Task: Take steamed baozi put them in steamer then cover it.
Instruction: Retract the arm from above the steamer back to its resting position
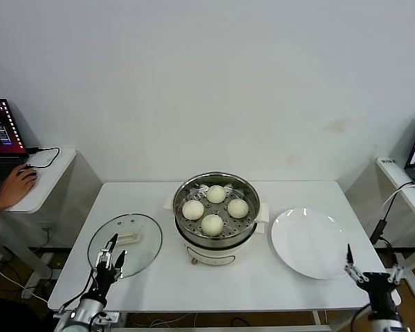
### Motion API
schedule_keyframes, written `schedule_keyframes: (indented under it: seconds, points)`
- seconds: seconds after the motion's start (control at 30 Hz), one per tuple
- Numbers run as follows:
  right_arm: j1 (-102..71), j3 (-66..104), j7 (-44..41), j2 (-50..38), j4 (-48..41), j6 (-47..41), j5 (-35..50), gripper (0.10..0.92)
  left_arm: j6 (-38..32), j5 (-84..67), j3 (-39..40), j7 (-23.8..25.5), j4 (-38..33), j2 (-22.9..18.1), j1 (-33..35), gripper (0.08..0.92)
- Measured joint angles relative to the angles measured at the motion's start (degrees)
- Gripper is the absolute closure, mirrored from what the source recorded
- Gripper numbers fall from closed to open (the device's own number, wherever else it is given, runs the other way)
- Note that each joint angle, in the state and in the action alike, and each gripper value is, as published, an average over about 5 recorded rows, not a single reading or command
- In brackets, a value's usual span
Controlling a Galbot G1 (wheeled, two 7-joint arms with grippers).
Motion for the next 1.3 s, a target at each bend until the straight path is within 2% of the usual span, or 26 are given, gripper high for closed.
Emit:
schedule_keyframes:
  seconds: [0.53, 1.3]
  points:
    - [-3.7, 5.8, 0.6, 2.8, -0.9, 1.6, -1.5, 0.203, 0.1, 4.1, 2.7, 1.4, 13.8, 1.0, -13.3, 0.177]
    - [-3.2, 7.2, 0.8, 4.7, -3.0, 2.1, -3.3, 0.202, -0.1, 4.0, 5.2, 1.6, 24.4, 1.3, -22.5, 0.178]
